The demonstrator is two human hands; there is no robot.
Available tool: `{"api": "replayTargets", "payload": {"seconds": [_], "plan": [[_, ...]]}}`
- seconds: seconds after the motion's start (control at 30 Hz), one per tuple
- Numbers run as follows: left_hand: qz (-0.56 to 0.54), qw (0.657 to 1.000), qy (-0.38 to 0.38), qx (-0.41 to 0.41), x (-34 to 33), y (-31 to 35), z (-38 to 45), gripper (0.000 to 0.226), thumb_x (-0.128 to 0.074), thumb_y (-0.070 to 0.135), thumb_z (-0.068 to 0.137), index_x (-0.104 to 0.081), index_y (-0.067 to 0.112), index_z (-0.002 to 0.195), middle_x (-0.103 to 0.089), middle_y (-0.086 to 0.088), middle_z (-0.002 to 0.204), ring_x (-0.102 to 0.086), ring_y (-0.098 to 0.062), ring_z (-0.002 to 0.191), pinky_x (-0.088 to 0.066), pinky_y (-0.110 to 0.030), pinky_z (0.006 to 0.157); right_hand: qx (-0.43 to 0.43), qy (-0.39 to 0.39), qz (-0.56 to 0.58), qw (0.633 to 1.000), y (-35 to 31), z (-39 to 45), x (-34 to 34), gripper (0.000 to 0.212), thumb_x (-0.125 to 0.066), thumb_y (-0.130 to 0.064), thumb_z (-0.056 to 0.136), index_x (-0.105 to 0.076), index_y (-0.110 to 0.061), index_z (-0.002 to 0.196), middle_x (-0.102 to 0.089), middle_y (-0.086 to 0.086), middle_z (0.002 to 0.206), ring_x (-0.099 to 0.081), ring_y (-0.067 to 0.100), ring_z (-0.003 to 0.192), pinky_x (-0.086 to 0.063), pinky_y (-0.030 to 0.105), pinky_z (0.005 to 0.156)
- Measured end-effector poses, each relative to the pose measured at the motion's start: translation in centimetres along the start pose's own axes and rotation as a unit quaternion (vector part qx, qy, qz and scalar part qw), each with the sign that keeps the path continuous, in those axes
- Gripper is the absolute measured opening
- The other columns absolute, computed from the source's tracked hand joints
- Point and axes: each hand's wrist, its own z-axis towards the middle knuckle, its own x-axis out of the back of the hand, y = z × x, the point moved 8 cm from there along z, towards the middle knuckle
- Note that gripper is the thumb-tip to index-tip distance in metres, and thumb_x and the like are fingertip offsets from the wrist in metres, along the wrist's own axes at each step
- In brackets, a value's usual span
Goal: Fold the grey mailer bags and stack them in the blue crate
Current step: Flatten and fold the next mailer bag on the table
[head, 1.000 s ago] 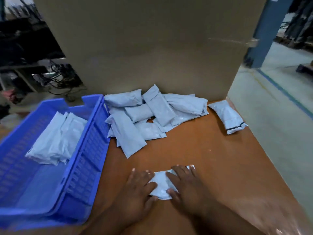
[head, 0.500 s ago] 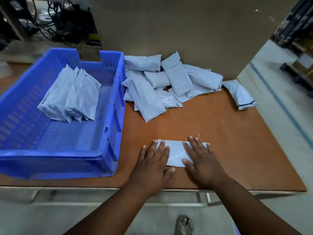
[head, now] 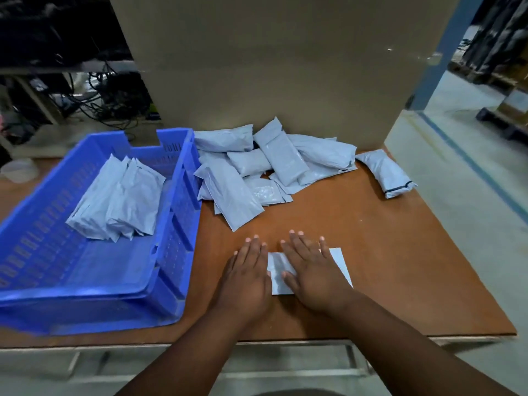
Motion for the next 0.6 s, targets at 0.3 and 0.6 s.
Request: {"api": "replayTargets", "payload": {"seconds": [0.3,0.6], "plan": [[0.013,1.000,-0.008,0.014,-3.2,0.6,0.8,0.067,-0.016,0.044,0.107,-0.021,0.018,0.169,-0.015,-0.003,0.177,-0.011,-0.018,0.163,-0.014,-0.046,0.132,-0.028,-0.004,0.018,0.999,-0.8,2.0,-4.4,0.065,-0.021,-0.049,0.108,-0.026,-0.023,0.167,-0.017,0.009,0.176,-0.012,0.030,0.163,-0.006,0.064,0.128],[0.032,0.999,-0.001,-0.013,-3.9,0.5,1.0,0.068,-0.027,0.036,0.104,-0.020,0.018,0.169,-0.013,-0.002,0.177,-0.005,-0.017,0.164,-0.012,-0.048,0.132,-0.014,-0.003,0.013,1.000,-0.7,2.3,-5.1,0.064,-0.018,-0.051,0.108,-0.019,-0.029,0.168,-0.007,0.007,0.178,-0.004,0.031,0.163,-0.004,0.064,0.126]]}}
